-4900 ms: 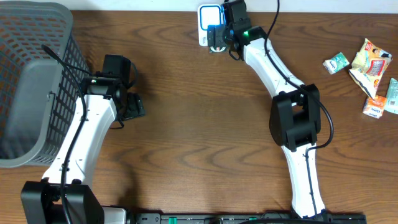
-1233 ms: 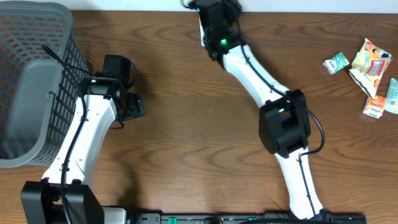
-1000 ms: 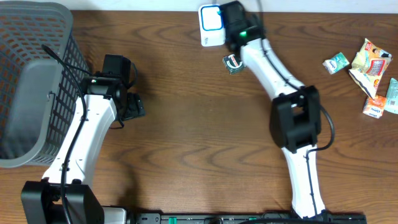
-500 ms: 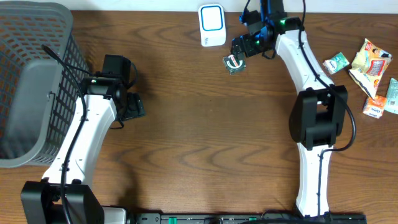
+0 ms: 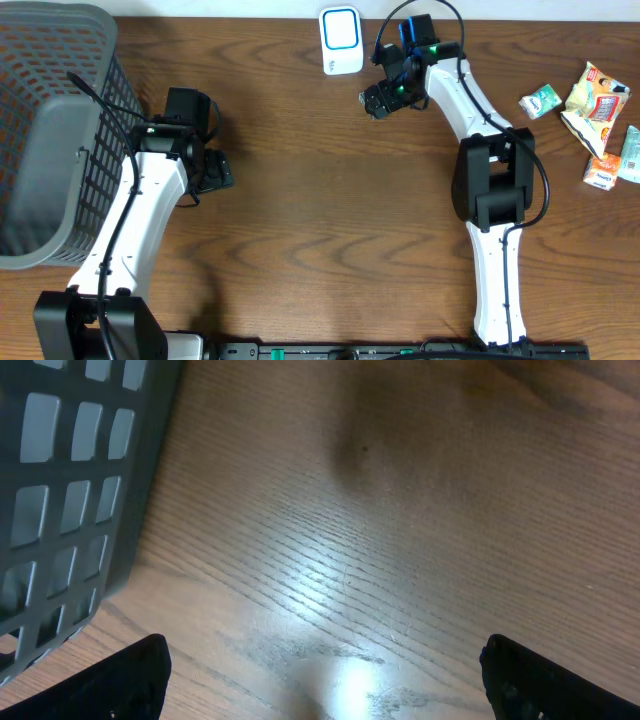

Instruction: Scan the item barcode

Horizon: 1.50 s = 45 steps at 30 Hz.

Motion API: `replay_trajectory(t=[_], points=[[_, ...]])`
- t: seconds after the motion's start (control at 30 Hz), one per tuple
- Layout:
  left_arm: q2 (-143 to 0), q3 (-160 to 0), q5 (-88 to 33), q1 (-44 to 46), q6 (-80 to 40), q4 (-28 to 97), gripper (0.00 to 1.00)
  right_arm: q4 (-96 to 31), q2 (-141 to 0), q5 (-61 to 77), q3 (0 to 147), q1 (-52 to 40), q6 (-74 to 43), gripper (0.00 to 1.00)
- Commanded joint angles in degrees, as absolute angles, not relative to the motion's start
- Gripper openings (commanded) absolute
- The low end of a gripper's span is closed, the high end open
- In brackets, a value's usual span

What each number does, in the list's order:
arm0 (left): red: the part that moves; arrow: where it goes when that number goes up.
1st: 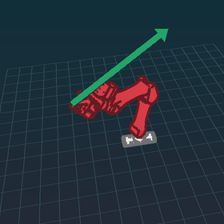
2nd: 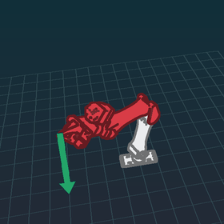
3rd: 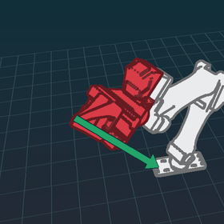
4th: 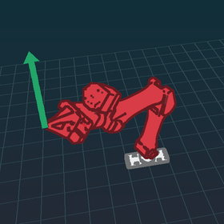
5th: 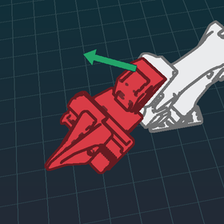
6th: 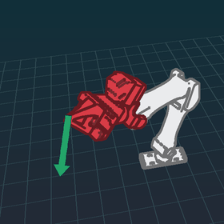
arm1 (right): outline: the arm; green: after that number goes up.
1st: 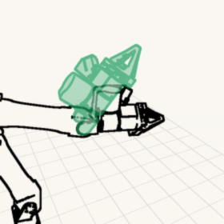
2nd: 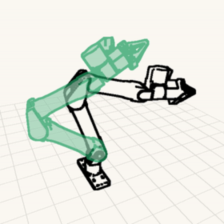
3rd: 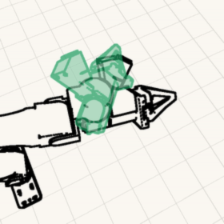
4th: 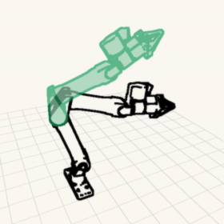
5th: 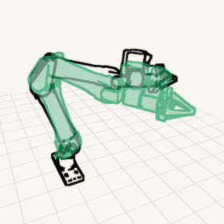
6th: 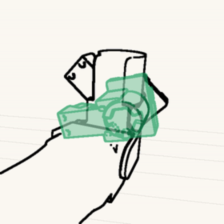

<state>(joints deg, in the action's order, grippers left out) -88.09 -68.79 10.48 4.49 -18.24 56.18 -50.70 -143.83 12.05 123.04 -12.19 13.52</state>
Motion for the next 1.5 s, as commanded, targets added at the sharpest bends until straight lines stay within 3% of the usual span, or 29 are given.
replay_trajectory(t=[0.0,0.17,0.27,0.47,0.63,1.17,1.33,1.4,1.47], points=[[-88.09,-68.55,11.00,4.29,-18.98,56.34,0.98,-51.22,-147.22,8.93,122.74,-14.28,14.00,0.82],[-88.09,-68.55,11.00,4.29,-19.00,56.34,0.98,-51.22,-146.52,0.95,122.78,-17.43,14.00,0.57],[-88.09,-68.55,11.00,4.29,-18.98,56.34,0.98,-51.16,-145.51,-8.78,122.80,-19.94,14.00,0.48],[-88.09,-68.55,11.00,4.29,-18.98,56.34,0.98,-51.20,-144.75,-24.95,122.80,-23.35,14.00,0.45],[-88.09,-68.55,10.98,4.29,-18.98,56.34,0.98,-52.01,-143.85,-26.92,122.80,-22.44,13.34,0.45],[-88.09,-68.55,11.00,4.29,-18.98,56.34,0.98,-59.44,-131.46,-26.89,122.80,-1.93,3.09,0.49],[-88.09,-68.55,11.00,4.29,-18.98,56.31,0.98,-63.42,-131.55,-25.23,122.78,6.98,-5.52,0.59],[-88.09,-68.55,11.00,4.29,-18.98,56.34,0.98,-64.07,-131.55,-22.24,122.78,9.39,-5.74,0.69],[-88.09,-68.55,11.00,4.29,-18.98,56.34,0.98,-65.23,-131.55,-17.74,122.78,11.99,-5.76,0.86]])
